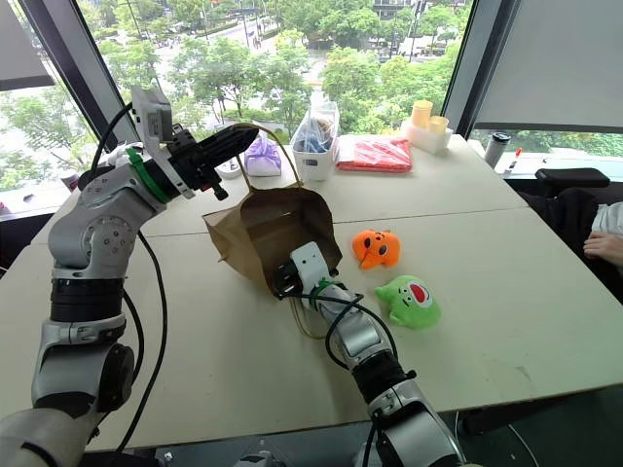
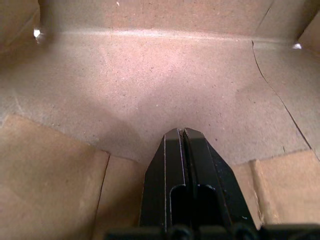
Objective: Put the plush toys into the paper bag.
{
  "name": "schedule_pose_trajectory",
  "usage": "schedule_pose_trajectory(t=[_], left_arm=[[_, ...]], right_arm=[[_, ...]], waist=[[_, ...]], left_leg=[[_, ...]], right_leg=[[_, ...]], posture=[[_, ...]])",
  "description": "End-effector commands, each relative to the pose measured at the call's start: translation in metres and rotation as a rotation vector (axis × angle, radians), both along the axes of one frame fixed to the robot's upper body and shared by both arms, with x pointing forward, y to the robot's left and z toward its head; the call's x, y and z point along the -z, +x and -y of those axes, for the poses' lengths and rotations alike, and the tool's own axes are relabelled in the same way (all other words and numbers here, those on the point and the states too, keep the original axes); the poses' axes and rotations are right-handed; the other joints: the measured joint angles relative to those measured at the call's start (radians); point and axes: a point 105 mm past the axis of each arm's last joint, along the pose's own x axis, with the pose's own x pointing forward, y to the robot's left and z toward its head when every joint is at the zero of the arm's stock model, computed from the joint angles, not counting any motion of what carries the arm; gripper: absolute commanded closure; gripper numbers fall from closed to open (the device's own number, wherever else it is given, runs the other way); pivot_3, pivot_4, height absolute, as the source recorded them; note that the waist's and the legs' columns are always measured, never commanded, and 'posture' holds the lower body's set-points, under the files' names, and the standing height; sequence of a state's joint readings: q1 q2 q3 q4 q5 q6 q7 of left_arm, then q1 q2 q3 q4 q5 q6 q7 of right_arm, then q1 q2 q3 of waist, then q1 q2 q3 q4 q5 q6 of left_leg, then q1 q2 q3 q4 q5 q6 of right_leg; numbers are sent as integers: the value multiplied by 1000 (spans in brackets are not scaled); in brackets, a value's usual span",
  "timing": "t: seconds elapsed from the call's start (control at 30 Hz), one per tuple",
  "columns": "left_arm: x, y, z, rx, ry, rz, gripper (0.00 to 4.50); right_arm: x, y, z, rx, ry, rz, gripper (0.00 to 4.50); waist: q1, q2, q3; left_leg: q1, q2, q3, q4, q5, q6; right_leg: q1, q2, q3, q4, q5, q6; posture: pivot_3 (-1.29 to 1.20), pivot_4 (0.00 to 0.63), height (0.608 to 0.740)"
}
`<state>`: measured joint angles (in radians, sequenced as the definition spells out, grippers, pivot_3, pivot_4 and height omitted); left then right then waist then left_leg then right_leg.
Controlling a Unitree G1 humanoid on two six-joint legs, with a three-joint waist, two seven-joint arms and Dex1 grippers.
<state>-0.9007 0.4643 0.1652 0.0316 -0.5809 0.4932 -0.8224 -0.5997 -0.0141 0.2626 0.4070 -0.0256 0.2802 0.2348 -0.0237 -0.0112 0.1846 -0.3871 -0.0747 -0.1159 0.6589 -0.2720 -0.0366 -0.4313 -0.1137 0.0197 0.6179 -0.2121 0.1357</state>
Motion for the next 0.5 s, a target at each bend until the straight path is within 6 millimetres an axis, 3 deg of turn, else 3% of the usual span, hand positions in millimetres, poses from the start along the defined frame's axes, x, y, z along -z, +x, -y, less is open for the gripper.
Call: schedule_pose_trajectory(t=[0.03, 0.1, 0.27, 0.37, 0.5], left_arm=[[19, -20, 21, 115, 68, -7, 4446], [40, -24, 29, 134, 119, -19, 4446], [60, -28, 36, 151, 131, -43, 4446], [62, -30, 36, 160, 131, -46, 4500], [66, -33, 38, 180, 138, -54, 4500]], right_arm=[[9, -6, 11, 20, -16, -41, 4500], [-9, -11, 17, 8, -10, 2, 4500], [-63, -43, 41, -56, -5, 93, 4500], [-81, -68, 66, -57, -29, 88, 3659], [-88, -98, 110, 10, -99, 20, 1426]], waist=[[1, 0, 0], [3, 0, 0], [8, 0, 0], [9, 0, 0], [12, 0, 0]], left_leg=[[0, 0, 0, -1, 0, 0], [0, 0, 0, -1, 0, 0], [-2, 0, 0, 0, 0, 1], [-3, 0, 0, 0, -2, 3], [-3, 0, 1, -1, -3, 5]], right_leg=[[0, 0, 0, 0, 0, 0], [0, 0, 0, 0, 0, 0], [-2, 0, 0, -1, 0, 0], [-3, 0, 0, 0, 0, 0], [-2, 0, 0, -1, 0, 0]], posture=[[0, 150, 740], [0, 150, 740], [0, 150, 740], [0, 150, 740], [0, 150, 740]])
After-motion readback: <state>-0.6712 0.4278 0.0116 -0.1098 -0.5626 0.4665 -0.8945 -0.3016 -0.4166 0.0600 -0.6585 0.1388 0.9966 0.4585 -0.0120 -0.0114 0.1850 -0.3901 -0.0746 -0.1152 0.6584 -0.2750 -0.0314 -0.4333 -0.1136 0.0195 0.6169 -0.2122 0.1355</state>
